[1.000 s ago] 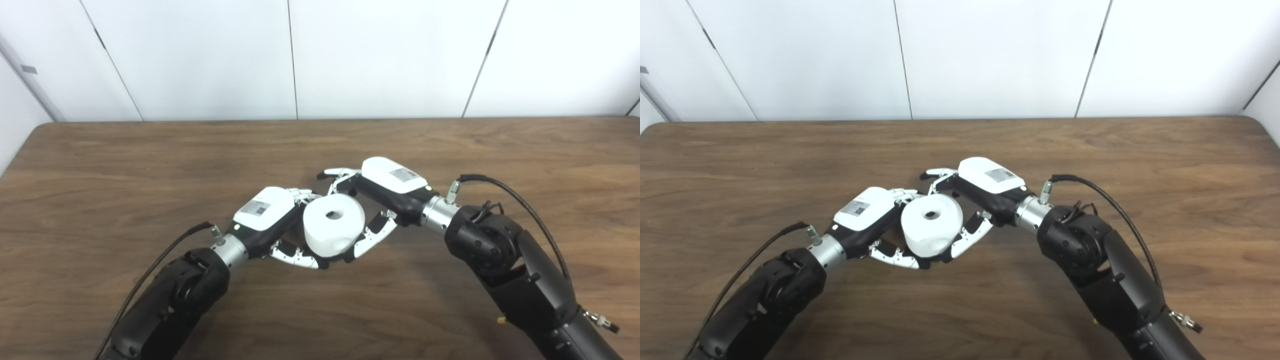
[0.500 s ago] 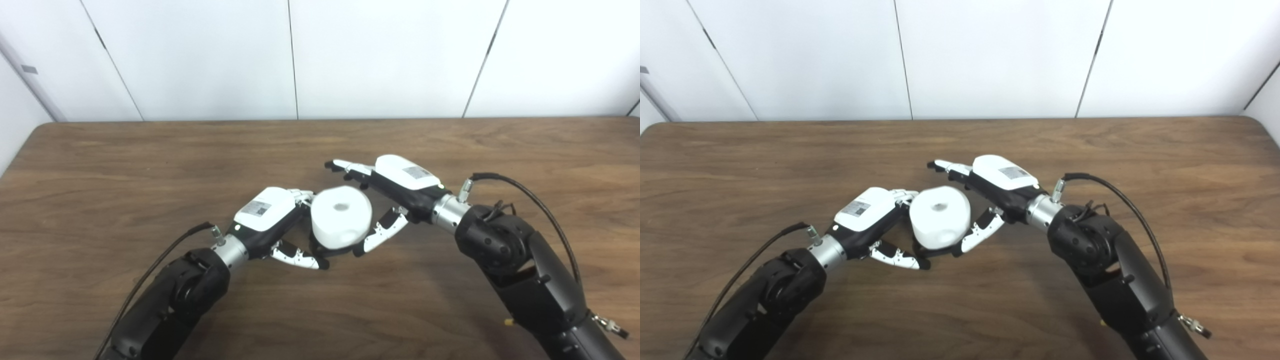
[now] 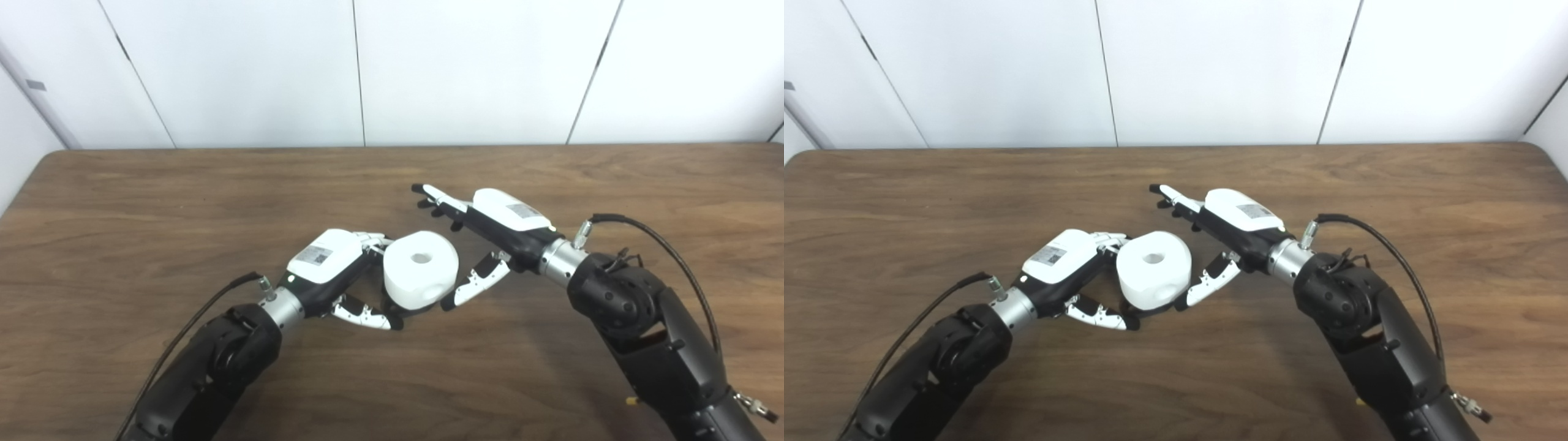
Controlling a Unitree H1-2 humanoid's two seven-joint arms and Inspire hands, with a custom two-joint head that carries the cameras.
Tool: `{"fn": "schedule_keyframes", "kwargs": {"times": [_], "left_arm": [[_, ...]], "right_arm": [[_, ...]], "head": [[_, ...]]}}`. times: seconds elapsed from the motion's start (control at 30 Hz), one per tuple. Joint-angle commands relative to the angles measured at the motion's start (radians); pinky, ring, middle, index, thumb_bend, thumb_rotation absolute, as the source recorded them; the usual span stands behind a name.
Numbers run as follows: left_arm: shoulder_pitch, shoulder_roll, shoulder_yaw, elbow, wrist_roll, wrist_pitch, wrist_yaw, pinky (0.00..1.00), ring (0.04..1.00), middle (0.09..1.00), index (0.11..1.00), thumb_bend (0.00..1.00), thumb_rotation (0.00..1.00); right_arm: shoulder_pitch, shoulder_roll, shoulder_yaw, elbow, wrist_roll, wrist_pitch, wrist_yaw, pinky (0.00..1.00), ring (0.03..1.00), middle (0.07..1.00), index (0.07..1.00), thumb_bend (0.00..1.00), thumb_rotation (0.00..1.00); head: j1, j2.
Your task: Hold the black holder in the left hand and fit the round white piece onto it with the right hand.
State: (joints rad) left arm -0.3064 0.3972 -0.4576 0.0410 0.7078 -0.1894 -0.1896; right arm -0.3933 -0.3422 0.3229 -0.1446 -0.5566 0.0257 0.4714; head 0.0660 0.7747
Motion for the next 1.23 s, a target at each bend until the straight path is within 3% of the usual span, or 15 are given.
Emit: {"fn": "schedule_keyframes", "kwargs": {"times": [0.0,0.13,0.2,0.3,0.47,0.6,0.67,0.83,1.1,1.2], "left_arm": [[0.002,0.001,-0.021,0.028,0.03,0.003,-0.039,0.85,0.881,0.833,0.482,0.53,0.06],[0.0,0.001,-0.021,0.032,0.03,0.003,-0.038,0.85,0.886,0.835,0.482,0.52,0.06],[-0.001,0.0,-0.021,0.034,0.03,0.003,-0.037,0.85,0.884,0.835,0.482,0.52,0.06],[-0.001,0.001,-0.021,0.033,0.033,0.008,-0.039,0.85,0.884,0.837,0.482,0.53,0.06],[-0.002,0.006,-0.016,0.046,0.031,-0.007,-0.026,0.84,0.882,0.836,0.482,0.53,0.06],[-0.002,0.009,-0.011,0.038,0.024,-0.007,-0.036,0.84,0.878,0.838,0.482,0.53,0.06],[-0.002,0.011,-0.008,0.03,0.024,-0.001,-0.045,0.84,0.881,0.843,0.482,0.53,0.06],[0.0,0.012,-0.004,0.021,0.024,0.005,-0.058,0.85,0.884,0.848,0.482,0.53,0.06],[0.002,0.015,-0.002,0.016,0.029,0.005,-0.062,0.85,0.887,0.849,0.482,0.52,0.06],[0.006,0.015,-0.001,0.007,0.03,0.015,-0.069,0.85,0.888,0.849,0.482,0.52,0.06]], "right_arm": [[-0.034,-0.018,-0.015,-0.031,0.019,-0.03,-0.01,0.71,0.854,0.916,1.0,0.94,0.3],[-0.055,-0.043,-0.005,-0.049,0.026,0.016,0.053,0.75,0.896,0.951,1.0,0.96,0.32],[-0.069,-0.069,0.001,-0.072,0.029,0.062,0.12,0.76,0.93,0.985,1.0,0.97,0.26],[-0.081,-0.122,-0.01,-0.085,0.061,0.079,0.182,0.73,0.912,0.985,1.0,0.99,0.21],[-0.072,-0.198,-0.058,-0.092,0.098,0.08,0.195,0.68,0.874,0.953,1.0,0.94,0.06],[-0.042,-0.219,-0.139,-0.09,0.1,0.104,0.137,0.64,0.844,0.923,0.971,0.87,0.01],[-0.024,-0.202,-0.183,-0.096,0.101,0.118,0.09,0.66,0.819,0.877,0.906,0.82,0.0],[0.025,-0.125,-0.279,-0.108,0.112,0.123,-0.06,0.62,0.749,0.807,0.818,0.76,0.0],[0.064,0.007,-0.387,-0.031,0.194,0.066,-0.275,0.55,0.72,0.811,0.793,0.72,0.0],[0.07,0.035,-0.396,-0.013,0.217,0.051,-0.314,0.55,0.717,0.813,0.807,0.69,0.0]], "head": [[0.0,0.0],[0.0,-0.002],[0.001,-0.003],[-0.002,-0.004],[-0.003,-0.009],[-0.005,-0.011],[-0.006,-0.012],[-0.006,-0.013],[-0.006,-0.012],[-0.002,-0.009]]}}
